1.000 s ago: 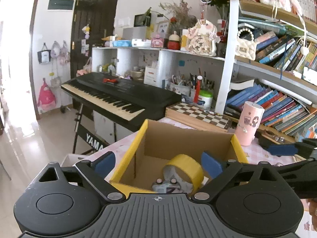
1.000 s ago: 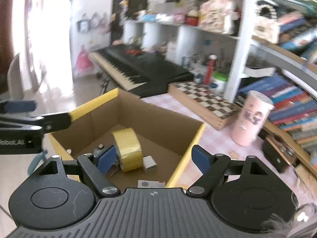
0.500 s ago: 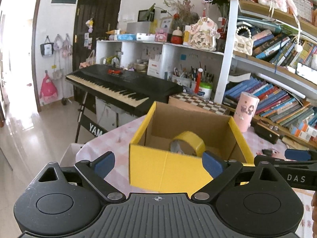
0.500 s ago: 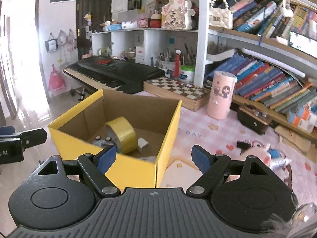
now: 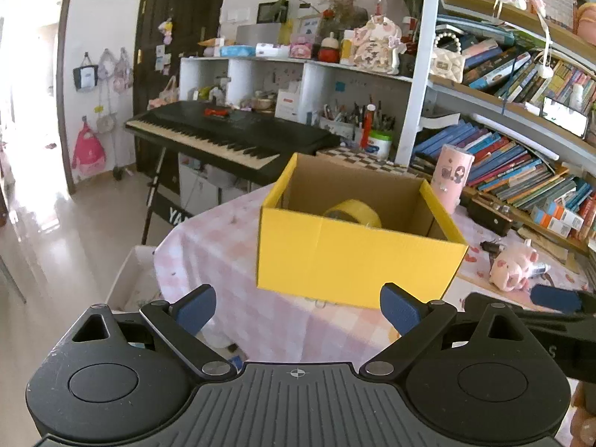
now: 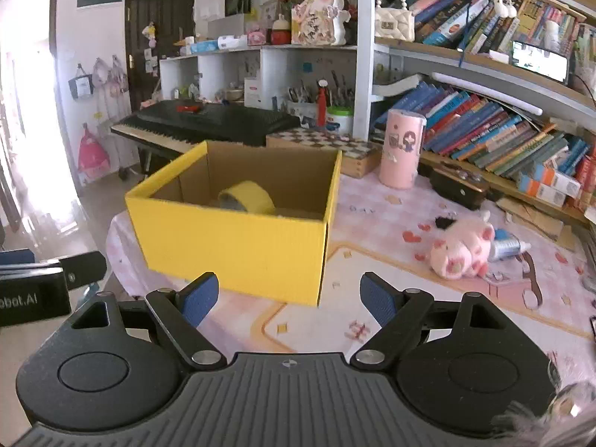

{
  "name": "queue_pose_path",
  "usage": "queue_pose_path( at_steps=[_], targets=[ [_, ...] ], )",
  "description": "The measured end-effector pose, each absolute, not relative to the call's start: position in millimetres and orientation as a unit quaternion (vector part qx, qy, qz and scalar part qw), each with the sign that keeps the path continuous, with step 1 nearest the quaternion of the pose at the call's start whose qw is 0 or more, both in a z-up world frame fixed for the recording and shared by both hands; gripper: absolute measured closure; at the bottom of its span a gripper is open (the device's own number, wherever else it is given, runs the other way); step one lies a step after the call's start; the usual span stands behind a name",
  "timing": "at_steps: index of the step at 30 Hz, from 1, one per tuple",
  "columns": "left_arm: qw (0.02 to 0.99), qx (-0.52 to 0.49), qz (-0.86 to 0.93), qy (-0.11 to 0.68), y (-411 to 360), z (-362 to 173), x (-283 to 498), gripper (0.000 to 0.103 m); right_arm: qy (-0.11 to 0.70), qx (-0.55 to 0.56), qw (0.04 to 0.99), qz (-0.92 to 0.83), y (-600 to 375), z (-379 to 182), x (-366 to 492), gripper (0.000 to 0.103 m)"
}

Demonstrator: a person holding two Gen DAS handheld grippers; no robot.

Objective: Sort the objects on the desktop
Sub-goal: 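Withdraw both open tools from the box back over the table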

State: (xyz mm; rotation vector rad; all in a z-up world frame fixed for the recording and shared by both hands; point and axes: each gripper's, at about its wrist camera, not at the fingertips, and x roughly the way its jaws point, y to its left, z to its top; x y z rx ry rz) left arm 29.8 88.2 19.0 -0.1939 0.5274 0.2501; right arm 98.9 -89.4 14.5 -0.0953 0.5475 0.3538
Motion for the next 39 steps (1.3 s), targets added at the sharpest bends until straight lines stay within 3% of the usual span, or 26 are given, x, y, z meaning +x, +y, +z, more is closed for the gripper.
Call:
queue_pose_path(
  at_steps=[20,39],
  targets=[
    [0.95,-0.088,0.1,0.283,81.5,8.2,-14.9,0.006,0.303,-0.043,0.939,0.158,-87.9,-6.6,38.3,0.019],
    [0.947,-0.074,0.041,0.309,51.0,0.2,-7.3,0.006,0.324,-0.027,0.94,0.106,-120.2,-14.5,24.3,0.016]
  ],
)
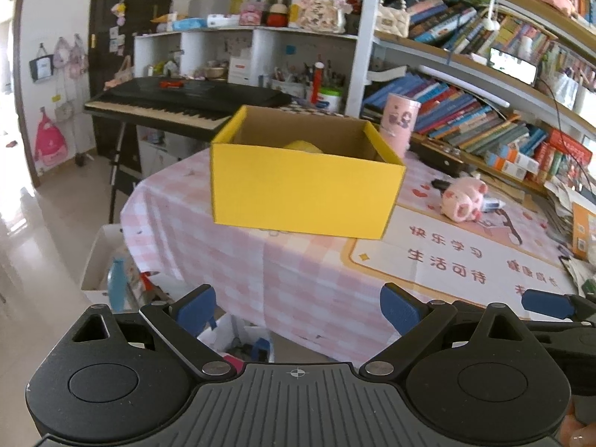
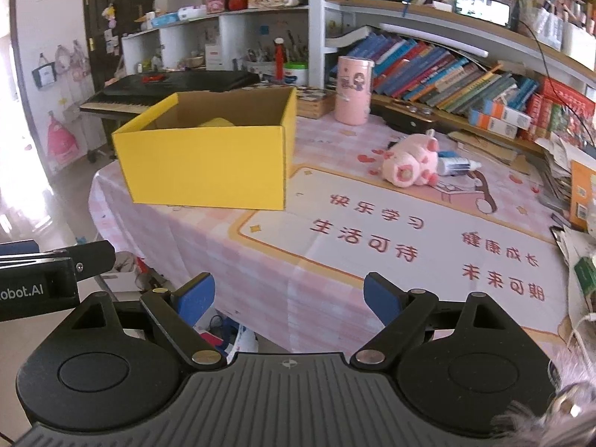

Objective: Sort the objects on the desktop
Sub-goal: 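Withdraw both open tools from the box back over the table, then move the left tool toward the pink plush pig while the right tool approaches the white spray bottle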

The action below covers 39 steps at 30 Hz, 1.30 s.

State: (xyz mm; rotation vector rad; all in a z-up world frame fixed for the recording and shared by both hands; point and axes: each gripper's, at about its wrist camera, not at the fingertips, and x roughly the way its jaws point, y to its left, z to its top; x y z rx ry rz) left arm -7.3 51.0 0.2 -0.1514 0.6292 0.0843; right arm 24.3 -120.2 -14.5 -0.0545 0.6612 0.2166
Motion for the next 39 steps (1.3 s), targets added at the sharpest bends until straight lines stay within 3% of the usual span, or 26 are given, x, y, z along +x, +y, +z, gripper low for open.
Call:
queue_pose_path(
  at_steps=[39],
  targets=[
    [0.932,-0.039,-0.055,0.355,-96.9,-13.9,119.6,0.006,0.374,0.012,0.927,0.008,-269.3,-31.3,123.1,0.016]
  ],
)
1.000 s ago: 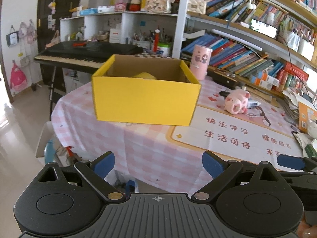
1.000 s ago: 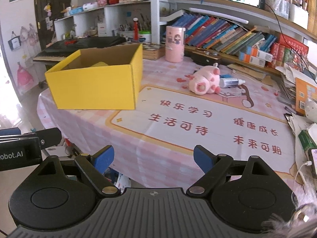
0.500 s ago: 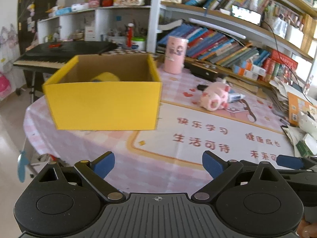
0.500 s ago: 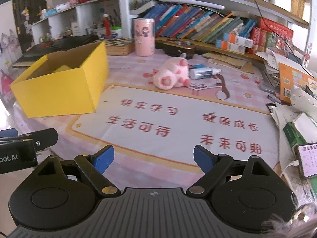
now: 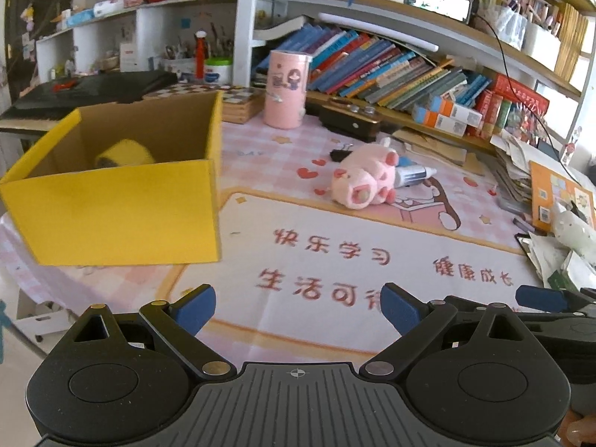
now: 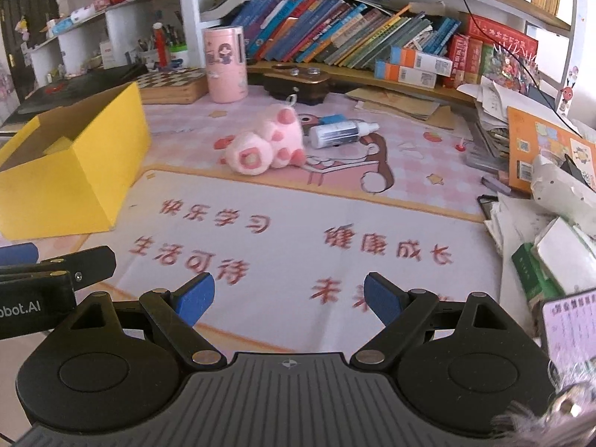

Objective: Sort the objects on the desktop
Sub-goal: 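Move the left tool toward the pink plush pig while the right tool approaches the white spray bottle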

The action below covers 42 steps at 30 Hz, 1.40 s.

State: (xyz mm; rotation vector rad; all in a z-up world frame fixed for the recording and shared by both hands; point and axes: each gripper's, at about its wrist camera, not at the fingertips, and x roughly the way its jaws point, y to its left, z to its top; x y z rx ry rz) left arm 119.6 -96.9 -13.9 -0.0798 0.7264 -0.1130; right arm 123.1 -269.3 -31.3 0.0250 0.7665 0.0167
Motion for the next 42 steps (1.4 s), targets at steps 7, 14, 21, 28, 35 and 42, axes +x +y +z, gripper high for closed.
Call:
queue_pose_path(
  at_steps=[7,14,21,28,35,42],
  targets=[
    [0.933,-0.039,-0.055,0.354,-125.1,-15.8,144.6,0.006,0.374,0.013,0.927,0.006,-299.6,-31.2,150.6,0.016],
    [0.935,-0.039,-0.035,0.352,-141.3,-14.4,164.0,0.006,0.372,0.015,0.928,0.023,-319.0,-31.7,175.4,0.016],
    [0.938,-0.028,-0.02,0.344,-153.9,-12.9,189.2,0.006,0.368,0.032,0.929,0.021,-340.4,-30.6,204.0,0.016],
    [0.94,-0.008,-0.025,0.34,-169.1,-17.5,222.2,0.006,0.359,0.047,0.932,0.012,-359.6,-29.6,234.9,0.016],
    [0.939,0.014,-0.042,0.341,-184.0,-33.0,261.6,0.006,0.357,0.057,0.932,0.004,-369.4,-35.3,269.5,0.016],
    [0.942,0.008,-0.05,0.332,-195.1,-49.5,305.4,0.006,0.35,0.056,0.935,-0.023,-379.6,-44.4,312.5,0.018]
  ],
)
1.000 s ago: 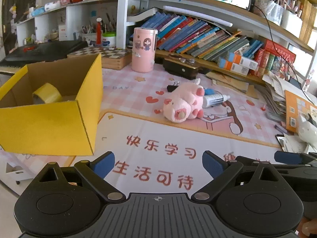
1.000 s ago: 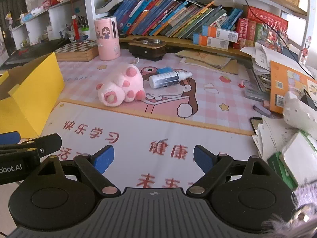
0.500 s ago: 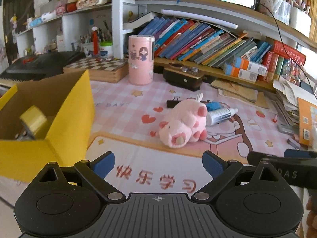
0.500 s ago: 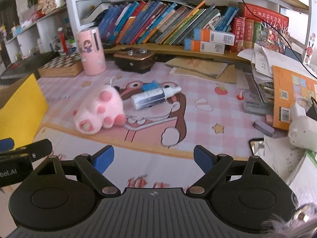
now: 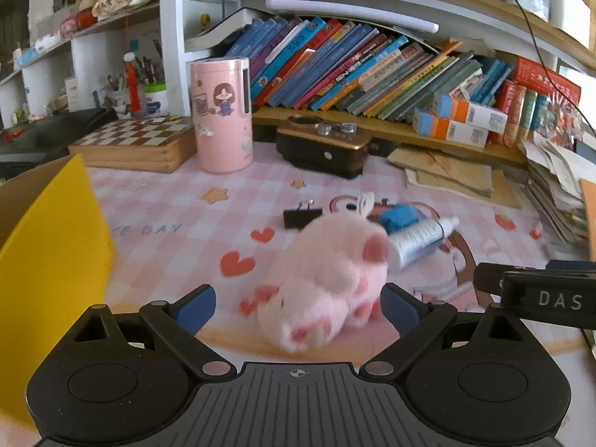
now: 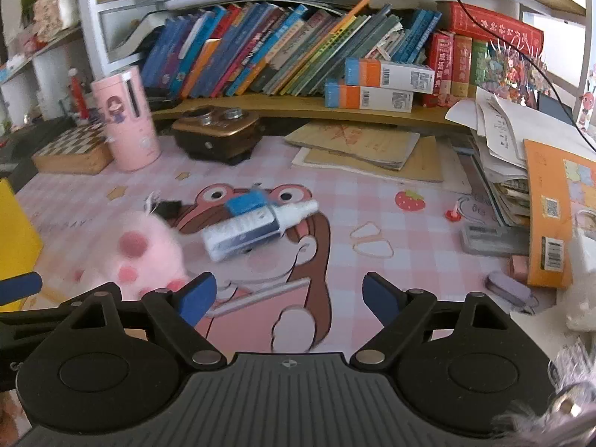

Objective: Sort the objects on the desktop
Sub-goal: 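Move the left tool toward the pink plush pig while the right tool approaches the white spray bottle, then close the left tool on the plush pig while the right tool grasps the spray bottle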

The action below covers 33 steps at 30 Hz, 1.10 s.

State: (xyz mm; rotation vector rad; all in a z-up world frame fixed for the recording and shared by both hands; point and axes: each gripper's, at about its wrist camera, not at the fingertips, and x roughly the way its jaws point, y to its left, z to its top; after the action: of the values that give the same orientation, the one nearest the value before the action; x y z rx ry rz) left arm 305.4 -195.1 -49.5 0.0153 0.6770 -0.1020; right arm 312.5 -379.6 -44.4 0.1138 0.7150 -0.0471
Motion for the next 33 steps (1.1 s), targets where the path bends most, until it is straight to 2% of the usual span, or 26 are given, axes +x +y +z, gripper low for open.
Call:
queue_pose_path(
  at_steps=[11,12,13,16,19,25,29,33],
  targets=[
    [0.927,0.036,-0.09,0.361,-220.0,-77.0,354.5,0.007,0.353,0.072,0.933,-0.021,-385.1,-46.5,349.5,0.018],
    [0.926,0.04,-0.093,0.364,-221.5,-79.0,355.9,0.008,0.355,0.073,0.932,-0.02,-383.4,-47.9,352.8,0.018],
    [0.925,0.046,-0.09,0.365,-222.8,-80.5,356.0,0.014,0.357,0.073,0.931,-0.018,-381.9,-49.1,355.8,0.018],
    [0.924,0.047,-0.102,0.366,-218.9,-79.5,353.4,0.024,0.366,0.076,0.928,-0.013,-376.5,-54.5,364.6,0.018],
    [0.919,0.041,-0.109,0.376,-209.4,-73.6,347.3,0.029,0.37,0.088,0.925,-0.012,-372.4,-60.0,373.4,0.019],
    [0.916,-0.019,-0.096,0.389,-177.6,-55.3,317.4,0.03,0.371,0.112,0.922,-0.02,-366.0,-67.4,395.8,0.019],
    [0.916,-0.035,-0.098,0.386,-165.5,-43.8,291.6,0.03,0.374,0.115,0.919,-0.034,-359.7,-73.3,411.7,0.023],
    [0.916,-0.048,-0.094,0.387,-158.1,-39.2,272.2,0.03,0.381,0.104,0.918,-0.043,-356.9,-80.4,419.1,0.034]
  ],
)
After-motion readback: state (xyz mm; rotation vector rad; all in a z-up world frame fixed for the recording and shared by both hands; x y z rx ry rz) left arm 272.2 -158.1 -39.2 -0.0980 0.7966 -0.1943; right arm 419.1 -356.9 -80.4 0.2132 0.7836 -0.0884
